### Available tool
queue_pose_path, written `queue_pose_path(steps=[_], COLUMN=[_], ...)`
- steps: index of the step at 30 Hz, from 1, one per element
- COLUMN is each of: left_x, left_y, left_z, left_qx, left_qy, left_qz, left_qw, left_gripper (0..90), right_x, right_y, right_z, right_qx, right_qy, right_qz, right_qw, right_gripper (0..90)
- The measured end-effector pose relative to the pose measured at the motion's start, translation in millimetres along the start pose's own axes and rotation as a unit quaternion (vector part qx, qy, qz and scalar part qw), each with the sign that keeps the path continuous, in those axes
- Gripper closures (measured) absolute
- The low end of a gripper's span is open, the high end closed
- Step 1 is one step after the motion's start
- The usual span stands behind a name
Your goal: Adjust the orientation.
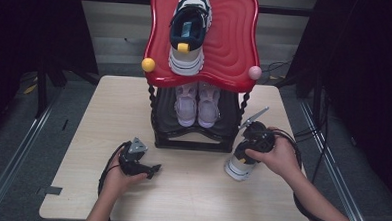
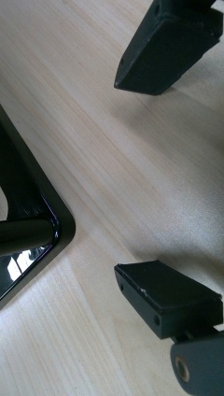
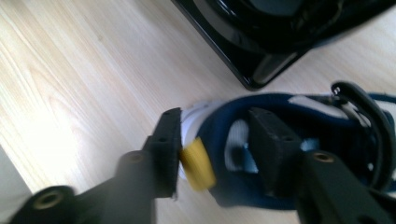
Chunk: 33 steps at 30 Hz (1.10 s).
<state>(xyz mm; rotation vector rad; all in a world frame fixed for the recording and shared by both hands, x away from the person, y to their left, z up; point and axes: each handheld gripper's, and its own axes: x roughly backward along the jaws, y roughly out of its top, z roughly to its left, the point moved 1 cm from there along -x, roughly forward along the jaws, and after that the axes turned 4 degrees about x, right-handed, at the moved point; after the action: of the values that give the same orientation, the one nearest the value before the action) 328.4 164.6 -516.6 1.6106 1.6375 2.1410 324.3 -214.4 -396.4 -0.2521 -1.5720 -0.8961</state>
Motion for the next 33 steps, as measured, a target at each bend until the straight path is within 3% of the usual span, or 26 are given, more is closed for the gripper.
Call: queue_pose_path(steps=[13, 21, 33], left_x=[-0.1, -0.1, 0.0], left_y=[0.1, 0.0, 0.0], left_z=[0.2, 0.5, 0.7], left_qx=[-0.001, -0.001, -0.002], left_qy=[-0.001, -0.002, -0.002], left_qz=[0.000, 0.000, 0.001], left_qw=[1.0000, 1.0000, 1.0000], left_gripper=[9.3, 9.2, 9.2], right_x=[-10.4, -17.9, -30.6], right_y=[9.4, 11.6, 8.0], right_z=[-6.5, -7.0, 0.6], right_qx=[0.012, 0.032, 0.031], right_qy=[0.019, 0.014, 0.025], right_qz=[0.074, 0.089, 0.116], right_qw=[0.9970, 0.9954, 0.9924], right_gripper=[54.0, 55.0, 57.9])
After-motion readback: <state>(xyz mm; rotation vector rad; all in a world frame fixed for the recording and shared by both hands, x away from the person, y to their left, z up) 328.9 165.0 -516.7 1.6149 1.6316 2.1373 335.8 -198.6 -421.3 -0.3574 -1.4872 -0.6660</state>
